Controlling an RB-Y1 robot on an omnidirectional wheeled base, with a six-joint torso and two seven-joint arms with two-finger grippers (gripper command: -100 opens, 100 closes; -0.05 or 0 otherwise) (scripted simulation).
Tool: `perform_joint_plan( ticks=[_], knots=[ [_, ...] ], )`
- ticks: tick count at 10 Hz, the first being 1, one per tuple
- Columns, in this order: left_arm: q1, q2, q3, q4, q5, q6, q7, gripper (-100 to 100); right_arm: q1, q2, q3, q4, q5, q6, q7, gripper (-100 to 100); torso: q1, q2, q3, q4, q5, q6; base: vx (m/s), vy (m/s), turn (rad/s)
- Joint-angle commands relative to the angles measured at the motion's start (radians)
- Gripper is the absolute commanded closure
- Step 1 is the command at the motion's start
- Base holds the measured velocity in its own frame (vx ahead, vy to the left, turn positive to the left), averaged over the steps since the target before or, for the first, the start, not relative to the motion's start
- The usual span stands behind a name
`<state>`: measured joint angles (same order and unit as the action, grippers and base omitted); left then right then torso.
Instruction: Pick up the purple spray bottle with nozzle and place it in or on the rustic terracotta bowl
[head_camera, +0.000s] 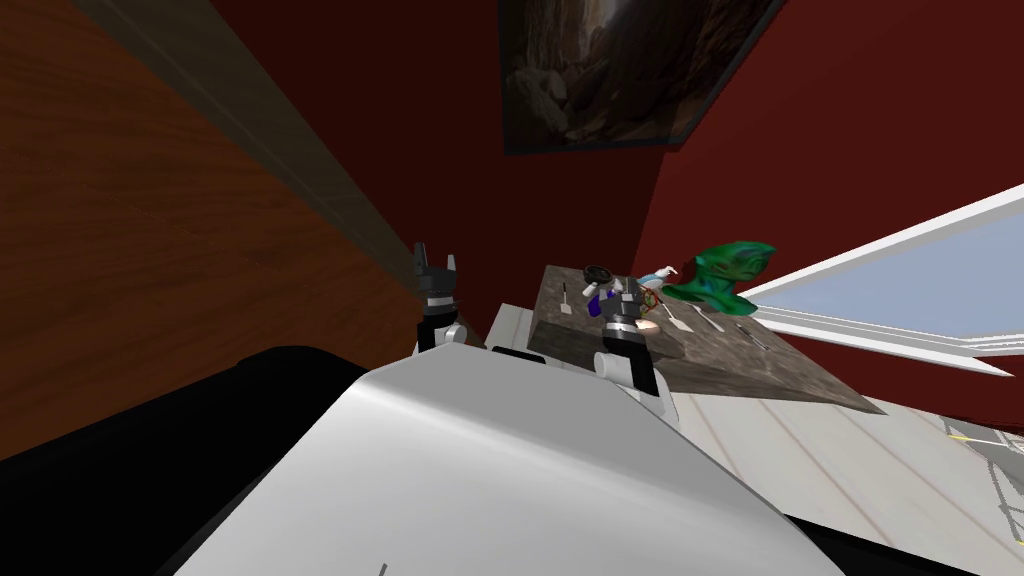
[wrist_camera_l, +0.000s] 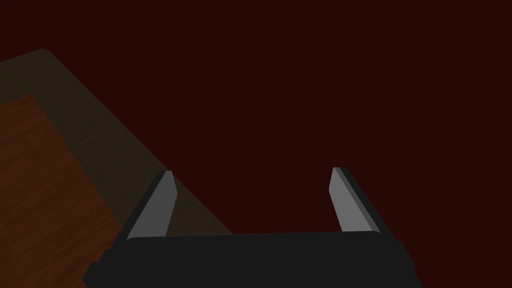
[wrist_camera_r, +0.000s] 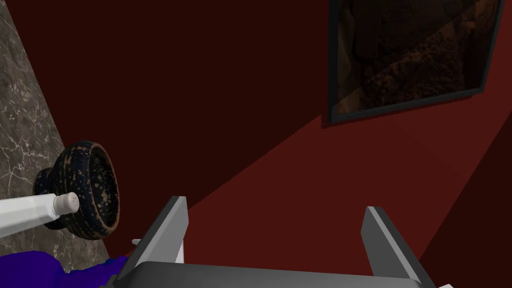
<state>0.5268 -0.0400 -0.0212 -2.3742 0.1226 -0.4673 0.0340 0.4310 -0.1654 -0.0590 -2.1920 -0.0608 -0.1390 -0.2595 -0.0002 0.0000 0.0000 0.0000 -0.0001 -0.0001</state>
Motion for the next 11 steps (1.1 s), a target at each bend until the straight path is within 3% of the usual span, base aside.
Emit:
perform_joint_plan(
  ticks=[1, 3, 5, 8, 10, 11],
  knots=[
    [0.000, 0.000, 0.000, 0.000, 0.000, 0.000, 0.000, 0, -0.001, -0.006, -0.013, 0.004, -0.026, 0.046, -0.035, -100, 0.000, 0.000, 0.000, 0.000, 0.000, 0.000, 0.001, -0.003, -0.033],
    [0.000, 0.000, 0.000, 0.000, 0.000, 0.000, 0.000, 0, -0.007, -0.010, -0.025, 0.011, -0.049, 0.085, -0.066, -100, 0.000, 0.000, 0.000, 0.000, 0.000, 0.000, 0.003, -0.003, -0.045],
    [0.000, 0.000, 0.000, 0.000, 0.000, 0.000, 0.000, 0, -0.022, -0.017, -0.049, 0.026, -0.096, 0.151, -0.127, -100, 0.000, 0.000, 0.000, 0.000, 0.000, 0.000, 0.005, -0.004, -0.050],
    [0.000, 0.000, 0.000, 0.000, 0.000, 0.000, 0.000, 0, -0.031, -0.019, -0.061, 0.034, -0.121, 0.206, -0.158, -100, 0.000, -0.001, 0.000, 0.000, 0.000, 0.000, 0.006, -0.003, -0.042],
    [0.000, 0.000, 0.000, 0.000, 0.000, 0.000, 0.000, 0, -0.051, -0.023, -0.085, 0.052, -0.172, 0.273, -0.219, -100, 0.000, 0.000, 0.000, 0.000, 0.000, 0.000, 0.008, -0.005, -0.082],
    [0.000, 0.000, 0.000, 0.000, 0.000, 0.000, 0.000, 0, -0.051, -0.023, -0.085, 0.052, -0.172, 0.290, -0.219, -100, 0.000, -0.001, 0.000, 0.000, 0.000, 0.000, 0.009, -0.002, -0.031]
  ],
)
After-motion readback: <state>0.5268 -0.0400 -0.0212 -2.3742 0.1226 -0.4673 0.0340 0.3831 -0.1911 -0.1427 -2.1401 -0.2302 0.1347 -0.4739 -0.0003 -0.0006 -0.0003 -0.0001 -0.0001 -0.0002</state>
